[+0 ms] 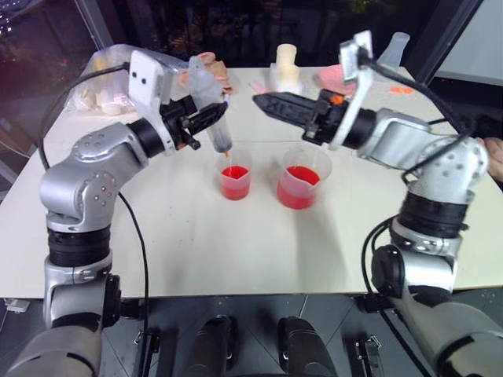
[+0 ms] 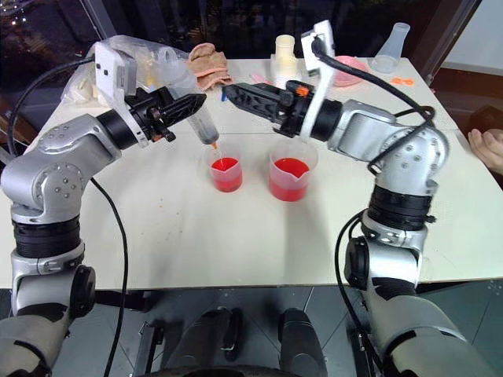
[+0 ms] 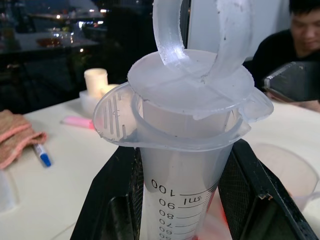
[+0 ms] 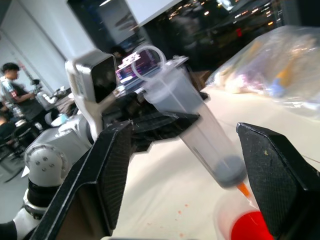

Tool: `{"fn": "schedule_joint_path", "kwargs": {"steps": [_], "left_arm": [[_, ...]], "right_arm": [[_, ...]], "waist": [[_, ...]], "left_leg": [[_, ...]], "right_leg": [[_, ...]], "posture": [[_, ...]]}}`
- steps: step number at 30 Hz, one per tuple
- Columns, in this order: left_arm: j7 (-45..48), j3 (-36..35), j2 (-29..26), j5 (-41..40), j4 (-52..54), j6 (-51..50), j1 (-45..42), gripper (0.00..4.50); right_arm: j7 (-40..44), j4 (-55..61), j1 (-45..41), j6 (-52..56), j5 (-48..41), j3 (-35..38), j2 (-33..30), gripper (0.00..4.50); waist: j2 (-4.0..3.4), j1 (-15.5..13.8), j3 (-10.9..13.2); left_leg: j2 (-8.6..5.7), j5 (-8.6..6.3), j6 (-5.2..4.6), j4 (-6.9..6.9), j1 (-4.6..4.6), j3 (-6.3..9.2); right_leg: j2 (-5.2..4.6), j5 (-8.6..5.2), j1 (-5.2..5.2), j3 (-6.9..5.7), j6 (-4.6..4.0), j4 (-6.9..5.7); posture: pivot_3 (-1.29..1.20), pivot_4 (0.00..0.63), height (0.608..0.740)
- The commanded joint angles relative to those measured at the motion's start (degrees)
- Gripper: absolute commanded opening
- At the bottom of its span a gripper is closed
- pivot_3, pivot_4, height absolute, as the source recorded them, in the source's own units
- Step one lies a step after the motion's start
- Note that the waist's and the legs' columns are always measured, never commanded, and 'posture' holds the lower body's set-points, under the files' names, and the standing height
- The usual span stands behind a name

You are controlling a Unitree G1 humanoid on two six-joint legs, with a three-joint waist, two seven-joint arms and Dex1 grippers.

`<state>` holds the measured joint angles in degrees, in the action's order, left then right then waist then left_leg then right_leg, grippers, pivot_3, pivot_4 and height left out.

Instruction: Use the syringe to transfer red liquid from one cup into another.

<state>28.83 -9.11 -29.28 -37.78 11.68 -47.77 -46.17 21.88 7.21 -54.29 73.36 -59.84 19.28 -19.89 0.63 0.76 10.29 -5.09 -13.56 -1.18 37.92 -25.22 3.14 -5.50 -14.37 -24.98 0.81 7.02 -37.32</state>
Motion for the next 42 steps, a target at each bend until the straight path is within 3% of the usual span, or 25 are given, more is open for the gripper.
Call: {"fn": "schedule_joint_path", "kwargs": {"steps": [1,5,9,12,15,21,28,42], "left_arm": [[-3.4,-4.1,1.4,-3.7,-1.7,-3.4,-4.6,1.53],[-10.4,-7.9,2.9,-5.8,-10.4,-11.1,-12.4,1.53],[-17.9,-9.6,2.0,-3.0,-27.4,-21.0,-24.4,1.53],[-20.0,-7.1,0.3,3.1,-35.7,-17.5,-29.4,1.53],[-18.7,-4.8,-0.8,6.3,-43.7,-18.6,-34.0,1.53],[-8.5,11.6,-0.5,15.1,-58.7,-27.9,-38.9,1.53],[-6.8,14.6,3.5,21.3,-69.3,-29.9,-40.1,1.53],[-19.2,0.7,8.4,24.0,-78.7,-29.4,-38.4,1.53]], "right_arm": [[-2.7,2.6,1.9,0.2,-2.1,1.7,-0.5,3.37],[-4.4,4.6,4.8,-0.2,-3.8,2.1,-0.9,3.37],[-6.8,6.1,7.3,-0.8,-5.5,3.1,-1.0,3.37],[-8.3,6.7,8.5,-1.6,-6.2,2.9,-0.9,3.37],[-9.8,7.3,9.5,-2.0,-7.3,3.0,-1.0,3.37],[-12.9,8.4,11.1,-2.6,-10.2,3.5,-2.0,3.37],[-19.5,12.0,13.6,-4.0,-15.0,2.8,-1.5,3.37],[-30.2,15.3,18.2,-9.8,-25.5,0.1,-5.7,3.37]], "waist": [[0.00,0.1,0.0],[0.00,0.1,0.0],[0.01,0.1,0.0],[0.01,0.1,0.0],[0.01,0.2,0.0],[0.02,0.0,0.0],[0.05,0.2,0.0],[0.05,0.1,0.0]], "left_leg": [[0.00,0.00,0.00,0.01,0.00,0.00],[0.01,0.02,0.01,0.01,0.00,0.00],[-0.02,0.03,0.01,0.07,0.00,0.02],[-0.03,0.03,0.00,0.06,0.00,0.00],[-0.03,0.08,0.10,0.03,-0.01,-0.02],[-0.09,0.05,0.05,0.02,-0.03,-0.01],[-0.04,0.06,0.08,0.00,-0.17,-0.02],[-0.04,0.06,0.08,0.01,-0.13,-0.03]], "right_leg": [[0.01,0.00,0.00,0.00,0.00,0.00],[0.04,0.00,-0.04,0.00,0.00,-0.11],[0.14,0.00,-0.05,-0.06,0.01,-0.16],[0.16,0.00,-0.05,-0.09,0.01,-0.18],[0.15,0.00,-0.13,-0.06,0.01,-0.26],[0.13,0.00,-0.17,-0.06,0.01,-0.34],[0.01,0.00,-0.42,0.05,0.01,-0.51],[-0.03,0.00,-0.41,0.05,0.01,-0.59]], "posture": [[0.00,0.150,0.740],[0.00,0.150,0.740],[0.00,0.150,0.740],[0.00,0.150,0.740],[0.00,0.150,0.740],[0.00,0.150,0.740],[0.00,0.150,0.740],[0.00,0.150,0.740]]}}
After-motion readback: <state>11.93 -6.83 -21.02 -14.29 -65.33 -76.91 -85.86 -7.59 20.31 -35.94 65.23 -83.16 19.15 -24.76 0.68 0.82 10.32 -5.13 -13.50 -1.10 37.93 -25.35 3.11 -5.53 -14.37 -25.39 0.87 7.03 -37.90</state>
